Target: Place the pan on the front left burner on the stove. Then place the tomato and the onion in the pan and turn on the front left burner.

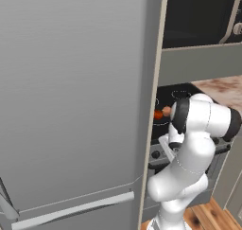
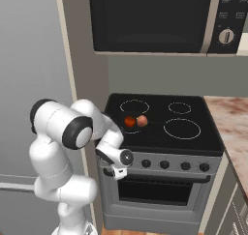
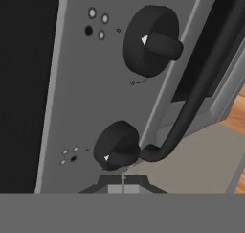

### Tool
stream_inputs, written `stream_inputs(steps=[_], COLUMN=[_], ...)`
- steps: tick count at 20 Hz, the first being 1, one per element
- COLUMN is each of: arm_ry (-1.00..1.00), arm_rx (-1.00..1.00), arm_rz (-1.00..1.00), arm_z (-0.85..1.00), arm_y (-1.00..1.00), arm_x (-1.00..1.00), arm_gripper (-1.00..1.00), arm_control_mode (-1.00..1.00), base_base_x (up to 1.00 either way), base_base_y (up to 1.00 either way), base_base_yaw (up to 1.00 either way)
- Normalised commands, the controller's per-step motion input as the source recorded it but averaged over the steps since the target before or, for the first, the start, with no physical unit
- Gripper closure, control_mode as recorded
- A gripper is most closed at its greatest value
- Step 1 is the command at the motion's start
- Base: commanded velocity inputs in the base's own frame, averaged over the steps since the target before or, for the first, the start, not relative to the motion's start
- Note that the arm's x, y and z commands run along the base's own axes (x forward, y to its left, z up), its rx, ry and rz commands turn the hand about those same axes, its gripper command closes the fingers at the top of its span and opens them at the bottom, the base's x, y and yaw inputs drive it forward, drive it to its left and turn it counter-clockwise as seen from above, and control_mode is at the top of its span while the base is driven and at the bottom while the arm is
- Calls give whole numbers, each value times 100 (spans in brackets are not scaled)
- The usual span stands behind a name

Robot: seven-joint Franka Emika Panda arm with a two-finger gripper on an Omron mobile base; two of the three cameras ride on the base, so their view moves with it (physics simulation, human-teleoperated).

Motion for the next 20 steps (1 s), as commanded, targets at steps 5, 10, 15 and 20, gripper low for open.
stream_inputs(steps=[5,10,15,20], arm_ry=[0,0,0,0], arm_rx=[0,0,0,0], arm_rz=[0,0,0,0], arm_z=[-20,-13,-8,-7], arm_y=[0,0,0,1], arm_x=[18,27,25,24], arm_gripper=[100,100,100,100], arm_control_mode=[-100,-100,-100,-100], base_base_x=[0,0,0,0], base_base_y=[0,0,0,0], base_base_yaw=[0,0,0,0])
